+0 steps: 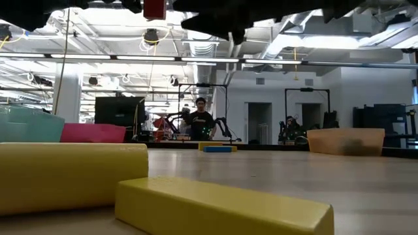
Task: Sort blocks
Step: Put the red block into the red bin
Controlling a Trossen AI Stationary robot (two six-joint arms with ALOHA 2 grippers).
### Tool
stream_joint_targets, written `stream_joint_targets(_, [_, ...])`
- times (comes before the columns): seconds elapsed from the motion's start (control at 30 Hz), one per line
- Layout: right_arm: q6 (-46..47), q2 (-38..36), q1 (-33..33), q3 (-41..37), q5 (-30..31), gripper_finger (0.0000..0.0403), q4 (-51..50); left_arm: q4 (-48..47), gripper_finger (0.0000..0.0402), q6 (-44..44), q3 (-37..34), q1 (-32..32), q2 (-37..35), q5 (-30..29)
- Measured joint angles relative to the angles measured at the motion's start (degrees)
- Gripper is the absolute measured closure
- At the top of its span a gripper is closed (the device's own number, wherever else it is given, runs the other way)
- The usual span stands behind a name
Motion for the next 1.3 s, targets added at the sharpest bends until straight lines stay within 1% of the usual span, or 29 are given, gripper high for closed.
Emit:
stream_joint_targets(0.1, [0.79, 0.72, -1.26, 0.12, -1.40, 0.0143, 1.79, 0.53, 0.0344, 0.40, 0.00, 0.75, 0.04, 1.27])
stream_joint_targets(0.27, [0.48, 1.45, -2.40, 0.51, -1.76, 0.0143, 3.68, 0.94, 0.0344, -0.09, 0.00, 1.77, 0.04, 2.71])
stream_joint_targets(0.4, [-0.60, 3.47, -2.55, 2.77, -3.88, 0.0143, 4.62, 1.41, 0.0344, -0.09, 0.02, 2.26, 0.22, 2.71])
stream_joint_targets(0.47, [-1.41, 4.98, -2.60, 4.77, -5.26, 0.0143, 4.77, 3.34, 0.0344, -0.11, 0.07, 2.60, 1.27, 2.71])
stream_joint_targets(0.57, [-2.54, 6.63, -2.77, 6.78, -5.24, 0.0151, 4.26, 5.85, 0.0344, -0.30, 0.07, 2.65, 3.25, 3.72])
stream_joint_targets(0.7, [-2.73, 7.14, -2.94, 7.62, -4.81, 0.0187, 4.12, 7.18, 0.0344, -0.53, 0.07, 2.62, 4.89, 4.19])
stream_joint_targets(0.97, [-2.63, 7.09, -3.19, 7.66, -4.76, 0.0303, 0.04, 7.06, 0.0344, 0.42, 0.09, 2.58, 3.74, 4.05])
stream_joint_targets(1.07, [-2.86, 7.09, -3.19, 7.66, -4.45, 0.0337, -0.83, 5.74, 0.0344, 0.40, 0.09, 2.58, 3.65, 3.28])
stream_joint_targets(1.17, [-3.37, 6.84, -3.19, 7.64, -4.45, 0.0354, -2.46, 4.48, 0.0344, -0.38, 0.15, 2.60, 3.58, 3.17])
stream_joint_targets(1.3, [-3.24, 5.78, -3.16, 7.62, -4.39, 0.0352, -6.24, 1.75, 0.0344, -1.16, 0.17, 2.60, 2.95, 3.10])
